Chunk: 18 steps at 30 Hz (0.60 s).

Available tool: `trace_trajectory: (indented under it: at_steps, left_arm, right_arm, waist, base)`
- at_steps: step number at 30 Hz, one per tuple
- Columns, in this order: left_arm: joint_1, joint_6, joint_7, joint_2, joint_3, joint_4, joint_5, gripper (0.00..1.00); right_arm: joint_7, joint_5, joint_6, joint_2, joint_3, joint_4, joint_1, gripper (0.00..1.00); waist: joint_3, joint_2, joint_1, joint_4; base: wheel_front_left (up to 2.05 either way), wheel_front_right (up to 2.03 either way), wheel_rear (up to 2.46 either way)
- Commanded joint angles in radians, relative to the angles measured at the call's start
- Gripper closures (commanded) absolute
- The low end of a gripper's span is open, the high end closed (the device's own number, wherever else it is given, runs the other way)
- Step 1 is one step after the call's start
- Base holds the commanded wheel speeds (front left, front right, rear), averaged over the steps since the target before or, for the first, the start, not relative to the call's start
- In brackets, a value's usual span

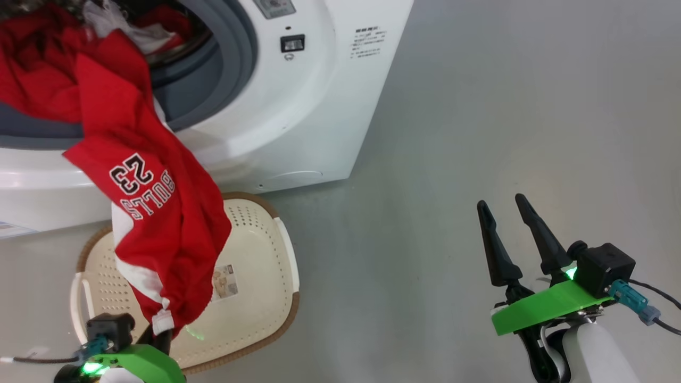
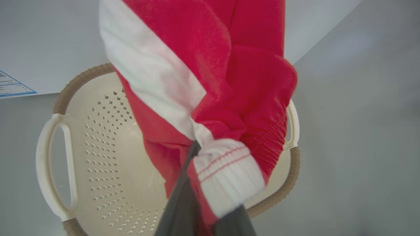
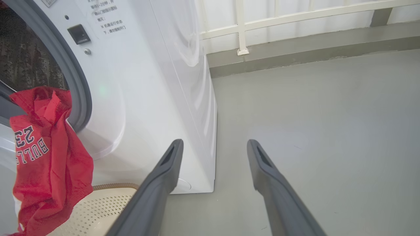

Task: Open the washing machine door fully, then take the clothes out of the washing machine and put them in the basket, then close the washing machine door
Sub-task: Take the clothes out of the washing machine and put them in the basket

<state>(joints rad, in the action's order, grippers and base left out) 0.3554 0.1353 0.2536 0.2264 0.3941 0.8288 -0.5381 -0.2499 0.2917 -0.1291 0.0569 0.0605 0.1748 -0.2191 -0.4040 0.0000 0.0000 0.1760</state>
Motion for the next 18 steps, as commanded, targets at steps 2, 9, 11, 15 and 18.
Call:
trace_trajectory:
  at_steps: [2, 9, 11, 15, 18]
  left_arm:
    - [0.044, -0.005, 0.008, 0.042, 0.031, 0.071, -0.026, 1.0]
    - [0.128, -0.005, 0.008, 0.071, 0.159, 0.184, -0.107, 1.0]
    - [0.138, -0.005, 0.008, 0.075, 0.177, 0.198, -0.119, 1.0]
    - [0.181, -0.005, -0.001, 0.088, 0.238, 0.25, -0.164, 1.0]
    - [0.208, -0.005, -0.019, 0.093, 0.291, 0.264, -0.191, 1.0]
  right_arm:
    - [-0.012, -0.008, -0.002, -0.006, 0.035, -0.028, -0.014, 0.0]
    - [-0.012, 0.013, -0.002, -0.006, 0.051, -0.044, -0.029, 0.0]
    - [-0.012, 0.014, -0.002, -0.006, 0.052, -0.045, -0.031, 0.0]
    - [-0.012, 0.019, -0.002, -0.006, 0.057, -0.051, -0.039, 0.0]
    - [-0.012, 0.023, -0.002, -0.006, 0.063, -0.056, -0.045, 0.0]
  waist:
    - [-0.037, 0.0, 0.0, 0.027]
    - [-0.084, 0.0, 0.0, 0.054]
    - [-0.091, 0.0, 0.0, 0.056]
    - [-0.116, 0.0, 0.0, 0.065]
    - [-0.133, 0.0, 0.0, 0.071]
  base:
    - [0.0, 0.0, 0.0]
    - [0.0, 0.0, 0.0]
    - [0.0, 0.0, 0.0]
    - [0.0, 0.0, 0.0]
    - [0.0, 0.0, 0.0]
